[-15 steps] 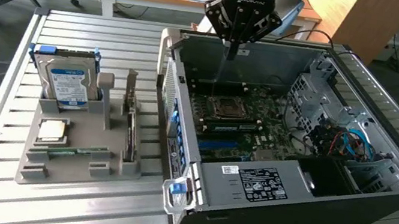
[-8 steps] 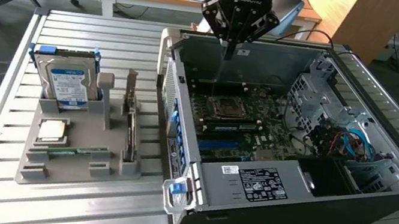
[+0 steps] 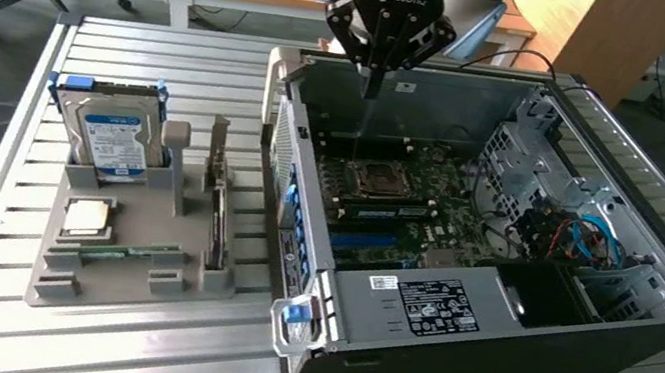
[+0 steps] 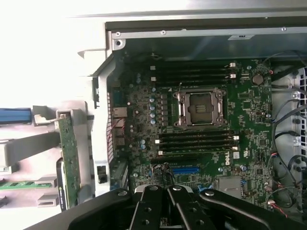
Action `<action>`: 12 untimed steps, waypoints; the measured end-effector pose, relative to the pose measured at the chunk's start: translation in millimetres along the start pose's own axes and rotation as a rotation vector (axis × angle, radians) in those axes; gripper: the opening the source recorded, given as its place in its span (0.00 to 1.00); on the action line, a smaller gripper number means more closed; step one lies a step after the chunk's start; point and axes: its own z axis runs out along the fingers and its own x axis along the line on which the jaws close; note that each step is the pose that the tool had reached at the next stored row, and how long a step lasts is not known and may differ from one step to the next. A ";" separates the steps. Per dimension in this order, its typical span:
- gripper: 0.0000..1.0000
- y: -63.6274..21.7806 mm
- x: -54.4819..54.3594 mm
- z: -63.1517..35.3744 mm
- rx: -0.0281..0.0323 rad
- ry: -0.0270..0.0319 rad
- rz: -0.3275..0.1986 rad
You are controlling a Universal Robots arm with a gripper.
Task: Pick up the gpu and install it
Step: 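Reach for the gpu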
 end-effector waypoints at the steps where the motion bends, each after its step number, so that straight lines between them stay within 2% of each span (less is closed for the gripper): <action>1: 0.11 -0.1 1.5 0.0 0.0000 0.0000 0.000; 12: 0.11 -1.4 18.8 -0.5 0.0000 0.0000 0.000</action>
